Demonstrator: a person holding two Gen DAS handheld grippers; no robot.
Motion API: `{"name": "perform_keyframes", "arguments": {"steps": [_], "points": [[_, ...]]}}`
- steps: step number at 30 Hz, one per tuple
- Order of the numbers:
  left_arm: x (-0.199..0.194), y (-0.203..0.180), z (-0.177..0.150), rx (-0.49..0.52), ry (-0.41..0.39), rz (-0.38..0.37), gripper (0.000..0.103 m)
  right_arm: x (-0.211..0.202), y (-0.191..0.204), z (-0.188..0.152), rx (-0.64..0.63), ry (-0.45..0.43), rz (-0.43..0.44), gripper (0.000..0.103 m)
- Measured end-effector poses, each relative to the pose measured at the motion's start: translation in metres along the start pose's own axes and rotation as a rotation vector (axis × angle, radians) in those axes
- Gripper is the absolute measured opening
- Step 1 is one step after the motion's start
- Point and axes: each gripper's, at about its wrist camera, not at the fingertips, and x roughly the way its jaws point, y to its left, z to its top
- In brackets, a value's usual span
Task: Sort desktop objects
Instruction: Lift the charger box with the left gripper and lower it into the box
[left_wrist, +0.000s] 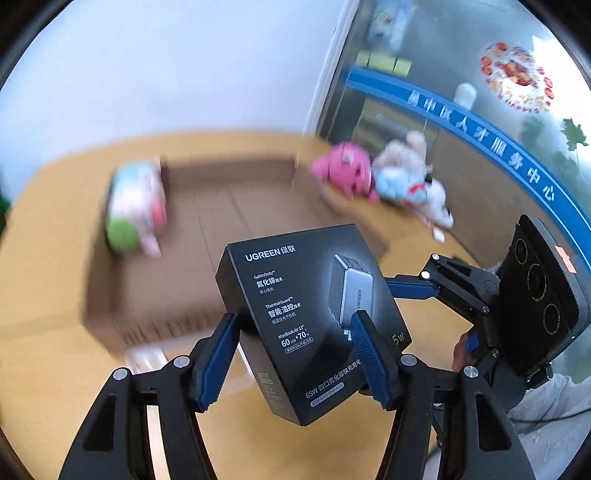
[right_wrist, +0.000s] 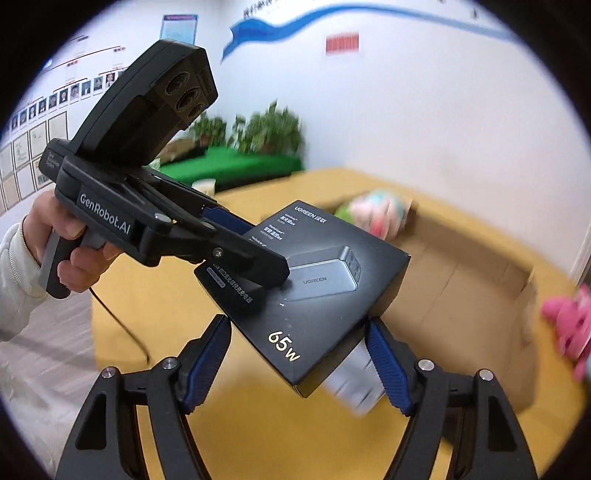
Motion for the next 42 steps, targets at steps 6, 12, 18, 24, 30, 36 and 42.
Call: {"name": "perform_keyframes", "arguments": {"steps": [6,12,18,24,30,36,42], "points": [[-0.034,0.004,0.072,0.076,-0.120,0.054,0.058,-0.023,-0.029,0.081,-0.047,-0.167,-0.063,0.071],[-0.019,0.027,0.114,0.018,-0.146,-0.022,0.039,-0.032,-0.062,0.146,-0.081,-0.242,-0.142,0.070],[0.013,0.055,0.128,-0.032,-0.128,-0.018,0.039,-0.001,-0.084,0.146,-0.026,-0.196,-0.147,0.070],[0.055,0.088,0.145,-0.084,-0.085,-0.033,0.039,0.031,-0.119,0.138,0.064,-0.157,-0.123,0.070],[0.113,0.124,0.178,-0.128,-0.013,-0.002,0.039,0.078,-0.164,0.130,0.182,-0.079,-0.091,0.067],[0.200,0.165,0.195,-0.172,0.127,0.022,0.039,0.140,-0.229,0.106,0.384,0.016,-0.018,0.067],[0.278,0.185,0.192,-0.223,0.281,0.058,0.039,0.190,-0.268,0.061,0.526,0.145,-0.013,0.066]]}}
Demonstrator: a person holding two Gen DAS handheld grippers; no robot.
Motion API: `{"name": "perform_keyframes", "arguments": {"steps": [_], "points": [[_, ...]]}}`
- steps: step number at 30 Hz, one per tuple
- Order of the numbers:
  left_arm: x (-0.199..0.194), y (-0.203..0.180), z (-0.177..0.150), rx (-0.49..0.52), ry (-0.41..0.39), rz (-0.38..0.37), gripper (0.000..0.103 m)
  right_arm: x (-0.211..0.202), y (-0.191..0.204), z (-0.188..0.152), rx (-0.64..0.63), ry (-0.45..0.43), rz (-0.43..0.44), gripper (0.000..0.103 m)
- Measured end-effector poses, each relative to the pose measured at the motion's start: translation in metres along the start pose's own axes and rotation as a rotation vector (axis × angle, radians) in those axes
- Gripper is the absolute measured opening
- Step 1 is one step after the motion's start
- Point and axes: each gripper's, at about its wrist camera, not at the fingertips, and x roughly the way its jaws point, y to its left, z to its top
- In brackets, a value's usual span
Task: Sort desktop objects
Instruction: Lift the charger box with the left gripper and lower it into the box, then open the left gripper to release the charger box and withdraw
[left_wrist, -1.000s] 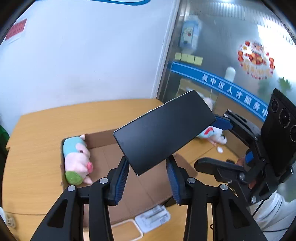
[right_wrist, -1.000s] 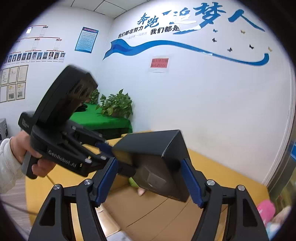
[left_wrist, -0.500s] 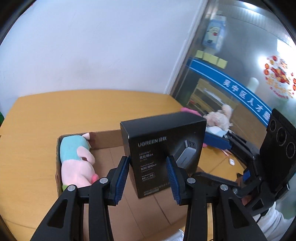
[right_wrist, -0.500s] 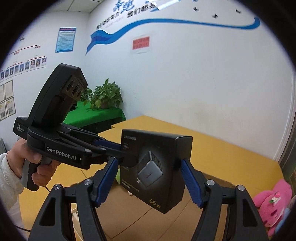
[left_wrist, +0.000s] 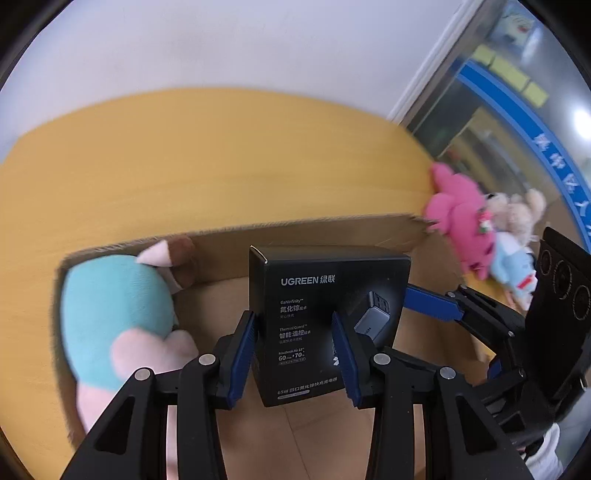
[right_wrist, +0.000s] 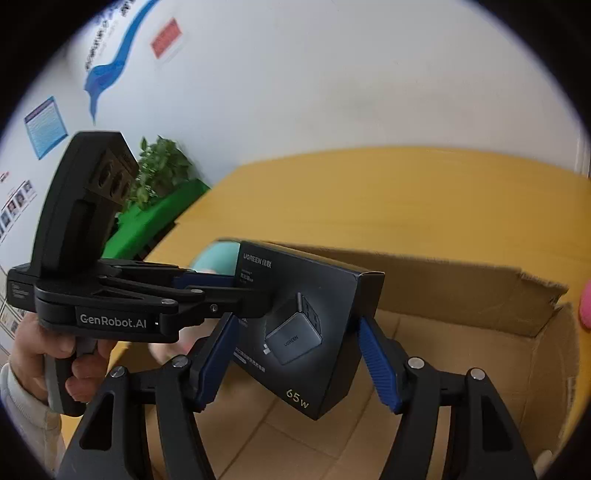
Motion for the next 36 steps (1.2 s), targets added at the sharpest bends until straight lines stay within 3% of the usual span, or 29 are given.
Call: {"name": "perform_keyframes", "arguments": {"steps": [4,11,15,20,25,28,31,36], "points": [[0.033,0.013,0.008,-0.042,0.058,0.025,0.036,0.023,-0.020,-0.011,0.041,0.057,0.003,0.065],[0.049,0.009,0.013,-0.040,0.113,0.101,0.036,0.042,-0.037,-0.021,0.071,0.086,-0.045,0.065],[0.037,0.009,0.011,-0.037,0.088,0.137,0.036,0.040,-0.037,-0.024,0.036,0.111,-0.051,0.066],[-0.028,0.000,-0.003,0.005,-0.048,0.184,0.047,-0.011,-0.038,-0.018,0.041,0.041,-0.060,0.078],[-0.119,-0.013,-0.046,0.066,-0.230,0.191,0.071,-0.106,-0.003,-0.038,-0.045,-0.077,-0.104,0.082],[-0.159,-0.018,-0.083,0.093,-0.307,0.224,0.074,-0.135,0.024,-0.055,-0.108,-0.104,-0.127,0.082],[-0.179,-0.021,-0.117,0.099,-0.340,0.243,0.077,-0.147,0.049,-0.073,-0.127,-0.106,-0.172,0.083],[-0.186,-0.021,-0.183,0.129,-0.331,0.259,0.080,-0.162,0.067,-0.108,-0.118,-0.114,-0.149,0.083]]}}
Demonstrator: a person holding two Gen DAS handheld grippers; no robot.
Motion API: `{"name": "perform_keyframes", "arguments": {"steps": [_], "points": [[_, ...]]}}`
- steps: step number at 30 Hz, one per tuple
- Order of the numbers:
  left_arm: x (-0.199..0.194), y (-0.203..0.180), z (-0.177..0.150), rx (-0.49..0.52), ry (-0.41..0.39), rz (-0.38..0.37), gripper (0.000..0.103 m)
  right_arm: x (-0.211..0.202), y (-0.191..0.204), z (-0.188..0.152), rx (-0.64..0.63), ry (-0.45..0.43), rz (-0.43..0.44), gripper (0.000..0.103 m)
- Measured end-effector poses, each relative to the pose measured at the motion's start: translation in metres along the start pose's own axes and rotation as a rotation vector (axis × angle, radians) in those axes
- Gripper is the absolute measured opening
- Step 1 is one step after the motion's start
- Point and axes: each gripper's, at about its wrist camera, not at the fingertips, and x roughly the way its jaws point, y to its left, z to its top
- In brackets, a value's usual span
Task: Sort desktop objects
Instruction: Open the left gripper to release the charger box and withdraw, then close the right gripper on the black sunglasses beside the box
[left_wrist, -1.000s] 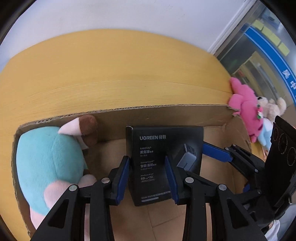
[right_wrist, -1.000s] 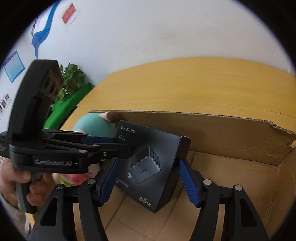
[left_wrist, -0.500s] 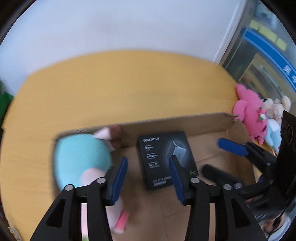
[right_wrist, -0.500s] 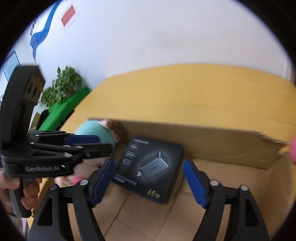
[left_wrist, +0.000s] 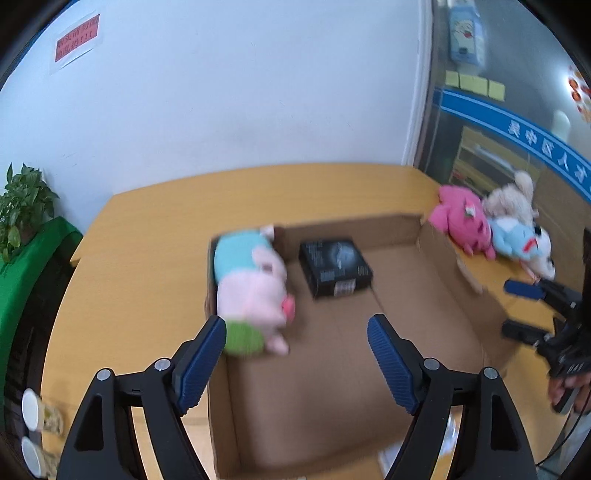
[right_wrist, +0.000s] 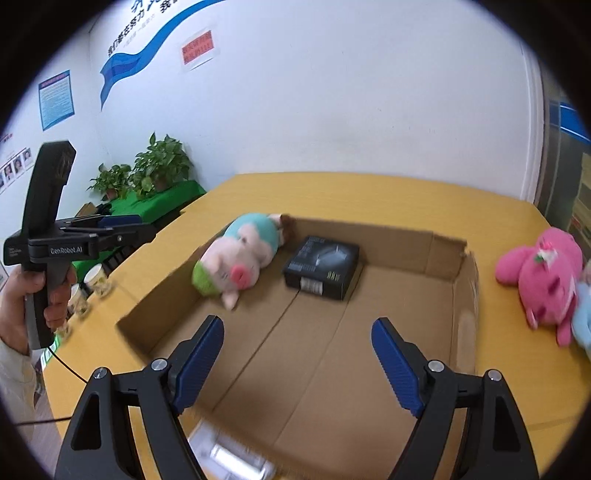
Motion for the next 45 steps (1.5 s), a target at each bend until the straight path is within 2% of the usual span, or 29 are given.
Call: {"name": "perform_keyframes", "arguments": {"steps": [3,6,8,11,15,19,24,29,32,35,41,45], "points": [[-0.001,-0.003,-0.038,0.019,0.045,-0.032,0.081,-0.009,0.016,-0.022,-0.033,-0.002,0.018,0.082],[0.000,0.003,-0.068,-0.007,0.075,-0.026,0.081,-0.017,0.031,-0.047,-0.050,0.034,0.107,0.082],[0.001,0.013,-0.080,-0.045,0.082,-0.037,0.081,-0.019,0.041,-0.064,-0.074,0.064,0.136,0.082],[0.010,0.024,-0.092,-0.093,0.107,-0.063,0.081,-0.019,0.047,-0.082,-0.078,0.084,0.140,0.082],[0.031,0.030,-0.101,-0.129,0.177,-0.065,0.081,-0.020,0.024,-0.077,-0.008,0.059,0.109,0.082],[0.029,0.026,-0.109,-0.120,0.159,-0.055,0.081,-0.007,0.005,-0.075,-0.004,0.087,0.014,0.082],[0.020,0.023,-0.108,-0.122,0.141,-0.028,0.081,-0.010,0.002,-0.092,-0.021,0.109,0.084,0.082],[-0.011,0.013,-0.110,-0.131,0.073,-0.064,0.081,-0.030,-0.022,-0.114,0.001,0.112,0.103,0.082],[-0.021,-0.004,-0.113,-0.114,0.050,-0.087,0.081,-0.025,-0.044,-0.117,-0.017,0.157,0.033,0.082],[-0.024,-0.020,-0.116,-0.095,0.046,-0.115,0.081,-0.010,-0.062,-0.113,-0.032,0.178,0.000,0.082],[-0.022,-0.040,-0.130,-0.098,0.077,-0.152,0.081,0.024,-0.068,-0.130,-0.012,0.269,0.049,0.084],[-0.020,-0.045,-0.137,-0.094,0.097,-0.171,0.081,0.017,-0.050,-0.149,-0.015,0.298,0.114,0.085]]}}
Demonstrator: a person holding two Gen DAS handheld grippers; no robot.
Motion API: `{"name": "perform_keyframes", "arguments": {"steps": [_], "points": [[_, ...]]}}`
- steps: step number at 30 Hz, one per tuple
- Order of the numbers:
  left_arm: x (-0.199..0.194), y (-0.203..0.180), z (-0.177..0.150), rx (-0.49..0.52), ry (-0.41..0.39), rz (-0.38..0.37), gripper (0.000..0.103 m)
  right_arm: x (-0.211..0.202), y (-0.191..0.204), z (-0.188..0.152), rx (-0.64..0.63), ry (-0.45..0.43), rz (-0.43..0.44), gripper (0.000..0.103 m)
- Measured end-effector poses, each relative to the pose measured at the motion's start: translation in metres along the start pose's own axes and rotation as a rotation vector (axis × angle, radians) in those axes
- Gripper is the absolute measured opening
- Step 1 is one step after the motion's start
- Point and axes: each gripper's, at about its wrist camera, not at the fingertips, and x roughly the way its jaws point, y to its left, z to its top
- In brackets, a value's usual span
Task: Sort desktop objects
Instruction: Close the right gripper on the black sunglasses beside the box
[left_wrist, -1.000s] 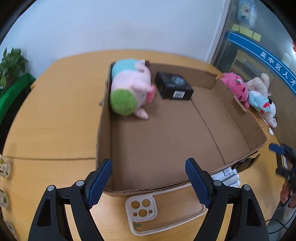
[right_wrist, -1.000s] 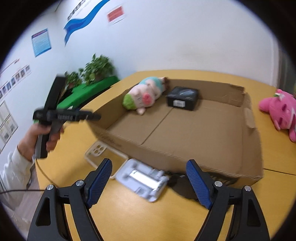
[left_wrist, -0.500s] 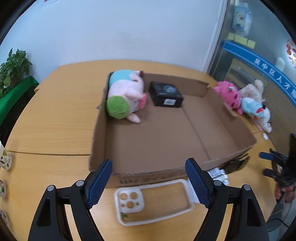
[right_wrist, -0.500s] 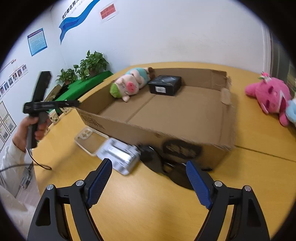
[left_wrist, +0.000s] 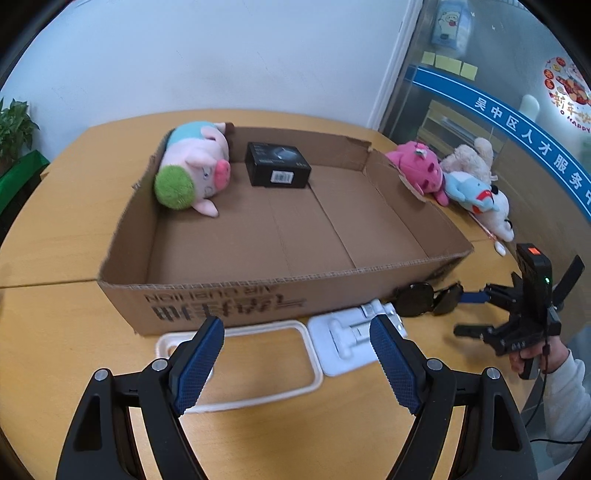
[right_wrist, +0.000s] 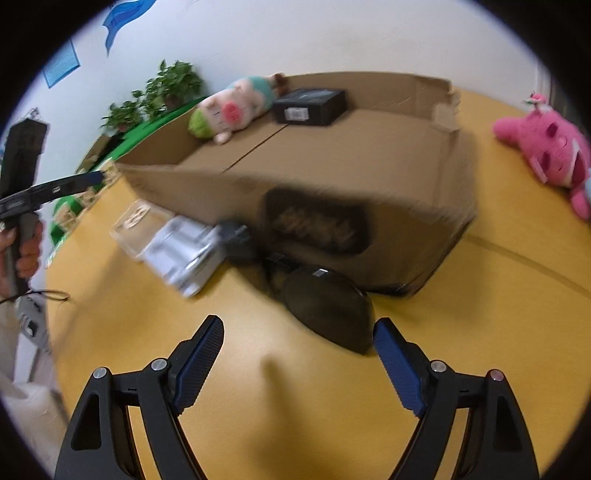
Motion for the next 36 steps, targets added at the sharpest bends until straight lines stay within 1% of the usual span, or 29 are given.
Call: {"name": "perform_keyframes", "arguments": {"steps": [1,2,3,4,6,8,9,11,13,16,17,19,21,23,24,25,28,30,33,34,35,36], "points": [[0.001,-0.001,-0.001,0.000,0.003,-0.006,0.081,-0.002,0.006,-0.004,-0.006,0.011,0.022,0.084],[0.001,-0.002,-0.001,-0.002,0.004,-0.011,0.081,-0.006,0.017,-0.011,-0.029,0.025,0.066,0.084],[0.002,-0.003,-0.001,-0.005,0.006,-0.023,0.081,-0.010,0.024,-0.015,-0.055,0.027,0.082,0.084],[0.003,-0.005,-0.002,-0.006,0.008,-0.030,0.081,-0.015,0.030,-0.018,-0.087,0.025,0.077,0.084],[0.007,-0.007,-0.001,-0.004,0.014,-0.042,0.081,-0.023,0.035,-0.021,-0.130,0.020,0.019,0.084],[0.010,-0.011,-0.001,-0.002,0.022,-0.056,0.081,-0.027,0.025,-0.017,-0.094,0.016,-0.004,0.084],[0.012,-0.013,-0.001,0.004,0.025,-0.062,0.081,-0.029,0.018,-0.014,-0.059,0.006,-0.009,0.084],[0.013,-0.018,-0.002,0.010,0.028,-0.070,0.081,-0.033,0.012,-0.009,-0.026,-0.018,-0.015,0.084],[0.016,-0.023,-0.002,0.010,0.037,-0.087,0.081,-0.028,0.009,-0.005,-0.041,-0.015,-0.038,0.084],[0.022,-0.029,-0.002,0.003,0.052,-0.113,0.081,-0.006,0.010,-0.005,-0.083,0.032,-0.057,0.081],[0.023,-0.030,-0.002,0.001,0.055,-0.120,0.081,-0.001,0.010,-0.006,-0.084,0.043,-0.057,0.077],[0.025,-0.034,-0.003,0.002,0.060,-0.133,0.081,0.007,0.012,-0.011,-0.076,0.072,-0.047,0.073],[0.027,-0.036,-0.004,0.008,0.066,-0.137,0.081,0.005,0.019,-0.017,-0.074,0.074,-0.014,0.073],[0.029,-0.039,-0.005,0.011,0.076,-0.143,0.081,0.000,0.028,-0.024,-0.061,0.087,0.048,0.073],[0.031,-0.041,-0.005,0.009,0.082,-0.152,0.081,-0.002,0.033,-0.027,-0.062,0.094,0.061,0.073],[0.032,-0.043,-0.005,0.006,0.084,-0.157,0.081,-0.003,0.037,-0.029,-0.067,0.095,0.060,0.073],[0.038,-0.048,-0.005,-0.003,0.093,-0.176,0.081,-0.007,0.045,-0.032,-0.064,0.083,0.004,0.072],[0.044,-0.053,-0.004,-0.017,0.104,-0.211,0.081,-0.003,0.043,-0.030,-0.023,0.074,-0.023,0.064],[0.052,-0.060,-0.004,-0.048,0.128,-0.270,0.081,0.001,0.040,-0.026,0.002,0.057,-0.074,0.042],[0.054,-0.061,-0.005,-0.059,0.134,-0.282,0.081,0.001,0.040,-0.024,0.017,0.061,-0.108,0.033],[0.057,-0.061,-0.005,-0.073,0.141,-0.294,0.081,0.002,0.040,-0.024,0.030,0.065,-0.119,0.030],[0.061,-0.062,-0.006,-0.093,0.151,-0.308,0.081,0.000,0.039,-0.025,0.066,0.066,-0.112,0.029]]}}
